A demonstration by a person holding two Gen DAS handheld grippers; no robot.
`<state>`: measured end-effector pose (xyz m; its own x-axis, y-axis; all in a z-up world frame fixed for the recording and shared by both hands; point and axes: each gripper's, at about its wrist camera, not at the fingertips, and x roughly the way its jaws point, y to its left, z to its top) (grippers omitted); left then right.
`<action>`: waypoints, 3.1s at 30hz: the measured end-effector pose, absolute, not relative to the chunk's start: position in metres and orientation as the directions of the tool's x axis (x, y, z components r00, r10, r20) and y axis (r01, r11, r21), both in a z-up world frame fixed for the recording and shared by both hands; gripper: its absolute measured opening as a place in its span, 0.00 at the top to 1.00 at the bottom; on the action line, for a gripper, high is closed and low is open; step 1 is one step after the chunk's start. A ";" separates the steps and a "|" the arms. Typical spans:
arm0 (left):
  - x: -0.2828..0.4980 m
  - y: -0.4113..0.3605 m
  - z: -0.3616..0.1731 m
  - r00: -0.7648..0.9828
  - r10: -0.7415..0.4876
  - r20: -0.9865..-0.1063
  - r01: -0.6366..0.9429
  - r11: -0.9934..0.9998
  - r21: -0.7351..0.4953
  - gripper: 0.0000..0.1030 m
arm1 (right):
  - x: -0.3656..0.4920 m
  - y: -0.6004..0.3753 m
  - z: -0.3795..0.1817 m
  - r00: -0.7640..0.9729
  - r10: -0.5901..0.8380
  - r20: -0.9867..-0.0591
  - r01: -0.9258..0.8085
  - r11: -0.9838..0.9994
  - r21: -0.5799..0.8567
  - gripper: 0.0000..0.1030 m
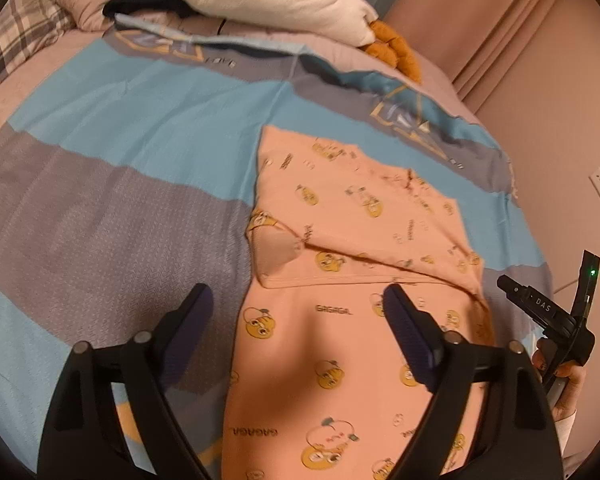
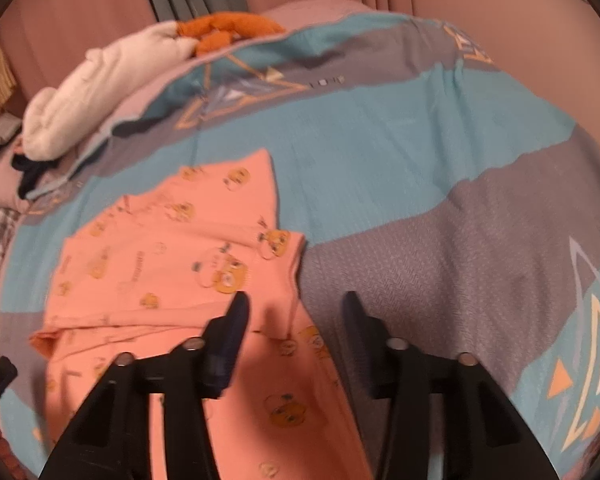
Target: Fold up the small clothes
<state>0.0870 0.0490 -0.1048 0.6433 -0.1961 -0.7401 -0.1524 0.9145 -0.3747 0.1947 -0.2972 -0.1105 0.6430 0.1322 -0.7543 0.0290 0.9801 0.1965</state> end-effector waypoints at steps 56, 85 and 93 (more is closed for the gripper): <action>-0.044 0.043 -0.150 0.617 -0.304 -0.726 -0.145 0.863 -0.485 0.04 | 0.035 -0.322 -0.137 0.693 0.218 -0.688 -0.016 0.957 0.288 0.08; -0.054 0.031 -0.173 0.550 -0.459 -0.698 -0.100 0.793 -0.600 0.24 | 0.023 -0.332 -0.166 0.582 0.251 -0.774 -0.005 0.952 0.306 0.25; -0.048 0.026 -0.176 0.544 -0.463 -0.700 -0.097 0.794 -0.600 0.57 | 0.027 -0.319 -0.166 0.562 0.302 -0.770 -0.054 0.942 0.330 0.36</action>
